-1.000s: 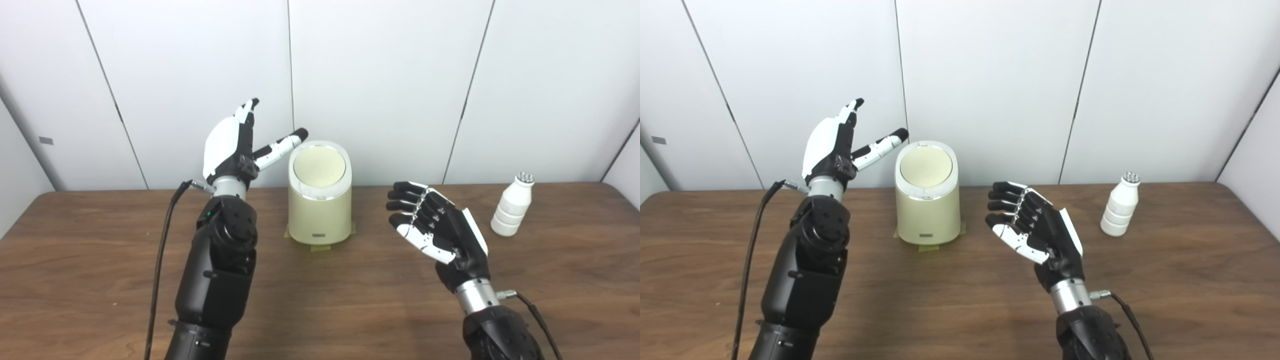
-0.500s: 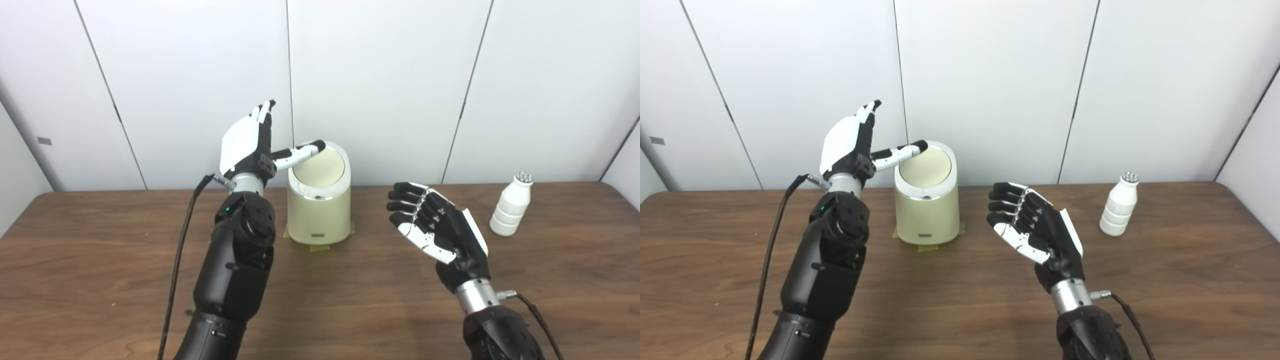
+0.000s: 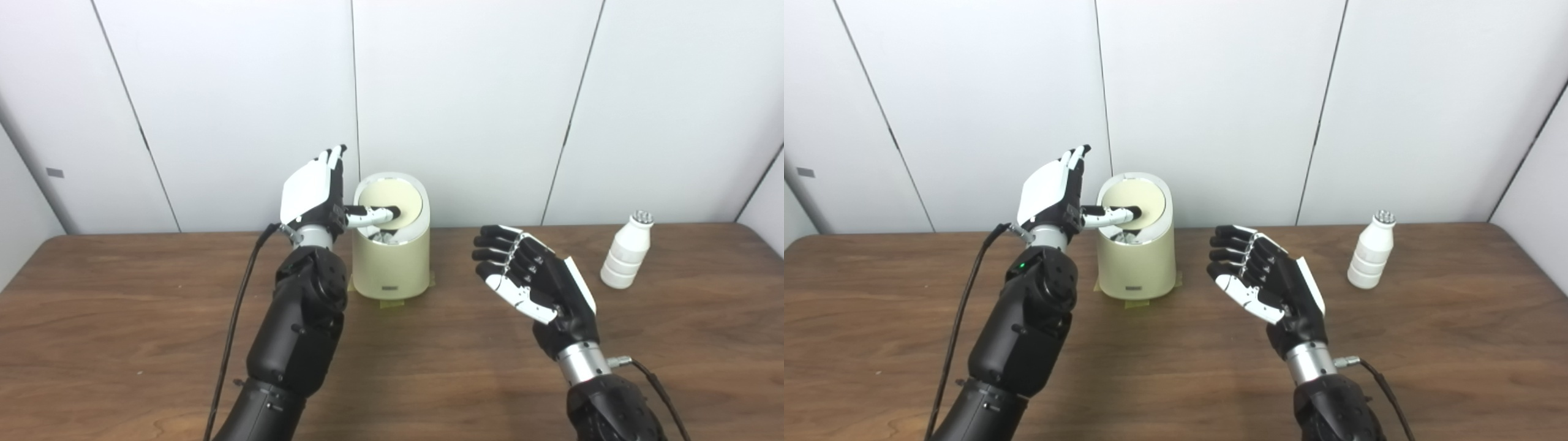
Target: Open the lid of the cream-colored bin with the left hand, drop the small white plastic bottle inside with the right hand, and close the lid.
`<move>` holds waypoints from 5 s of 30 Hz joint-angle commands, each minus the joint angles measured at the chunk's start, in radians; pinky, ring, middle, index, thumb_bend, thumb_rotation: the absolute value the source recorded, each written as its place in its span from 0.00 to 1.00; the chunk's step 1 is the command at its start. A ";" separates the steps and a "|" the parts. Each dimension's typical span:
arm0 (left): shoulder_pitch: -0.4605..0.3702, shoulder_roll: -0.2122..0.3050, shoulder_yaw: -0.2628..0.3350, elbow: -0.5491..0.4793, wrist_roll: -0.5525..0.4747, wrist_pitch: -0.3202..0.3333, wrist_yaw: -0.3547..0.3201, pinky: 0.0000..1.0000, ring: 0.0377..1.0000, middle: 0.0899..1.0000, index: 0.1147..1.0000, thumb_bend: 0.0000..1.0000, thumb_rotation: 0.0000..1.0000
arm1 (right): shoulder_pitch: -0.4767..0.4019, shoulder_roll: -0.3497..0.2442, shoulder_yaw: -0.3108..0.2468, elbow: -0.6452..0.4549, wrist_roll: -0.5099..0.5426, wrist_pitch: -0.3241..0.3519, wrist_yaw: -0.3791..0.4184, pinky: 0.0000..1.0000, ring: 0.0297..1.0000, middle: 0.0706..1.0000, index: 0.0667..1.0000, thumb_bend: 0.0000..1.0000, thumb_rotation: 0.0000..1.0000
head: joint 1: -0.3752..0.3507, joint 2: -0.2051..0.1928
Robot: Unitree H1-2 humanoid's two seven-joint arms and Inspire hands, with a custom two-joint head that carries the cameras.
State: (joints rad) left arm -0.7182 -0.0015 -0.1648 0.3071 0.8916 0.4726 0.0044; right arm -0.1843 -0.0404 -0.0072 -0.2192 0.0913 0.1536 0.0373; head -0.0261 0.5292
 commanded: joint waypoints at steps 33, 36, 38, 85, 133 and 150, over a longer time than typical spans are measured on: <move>-0.078 0.113 -0.205 0.081 0.308 -0.003 0.032 1.00 1.00 1.00 1.00 1.00 0.18 | -0.028 0.010 0.006 -0.061 -0.019 0.002 -0.002 0.60 0.66 0.66 0.65 0.28 0.19 | -0.007 0.000; -0.074 0.135 -0.244 0.067 0.345 -0.004 0.013 1.00 1.00 1.00 1.00 1.00 0.17 | -0.027 0.012 0.005 -0.062 -0.016 0.002 -0.001 0.61 0.66 0.66 0.65 0.28 0.19 | -0.008 0.002; -0.070 0.137 -0.243 0.056 0.347 -0.003 0.009 1.00 1.00 1.00 1.00 1.00 0.18 | -0.027 0.011 0.005 -0.062 -0.016 0.001 -0.001 0.61 0.66 0.66 0.65 0.28 0.19 | -0.008 0.002; 0.355 0.035 0.284 -0.640 -0.905 -0.322 -0.002 0.71 0.77 0.76 0.73 0.27 0.74 | -0.040 0.011 -0.011 -0.039 -0.019 -0.025 -0.001 0.60 0.66 0.65 0.64 0.29 0.19 | -0.001 -0.010; 0.552 0.092 0.263 -0.607 -1.129 -0.476 -0.087 0.80 0.85 0.86 0.83 0.55 0.96 | -0.362 -0.349 -0.314 0.277 -0.191 -0.213 -0.237 0.80 0.87 0.86 0.85 0.99 0.38 | -0.112 -0.008; 0.537 0.149 0.309 -0.545 -1.200 -0.512 -0.147 0.83 0.86 0.85 0.84 0.59 0.90 | -0.237 -0.274 -0.313 0.235 -0.230 -0.182 -0.305 0.72 0.86 0.89 0.87 0.88 0.30 | -0.287 -0.013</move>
State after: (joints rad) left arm -0.1442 0.1333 0.1371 -0.2305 -0.2912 -0.0029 -0.1305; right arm -0.3879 -0.2995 -0.3221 0.0410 -0.1170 -0.0067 -0.2459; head -0.3129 0.5154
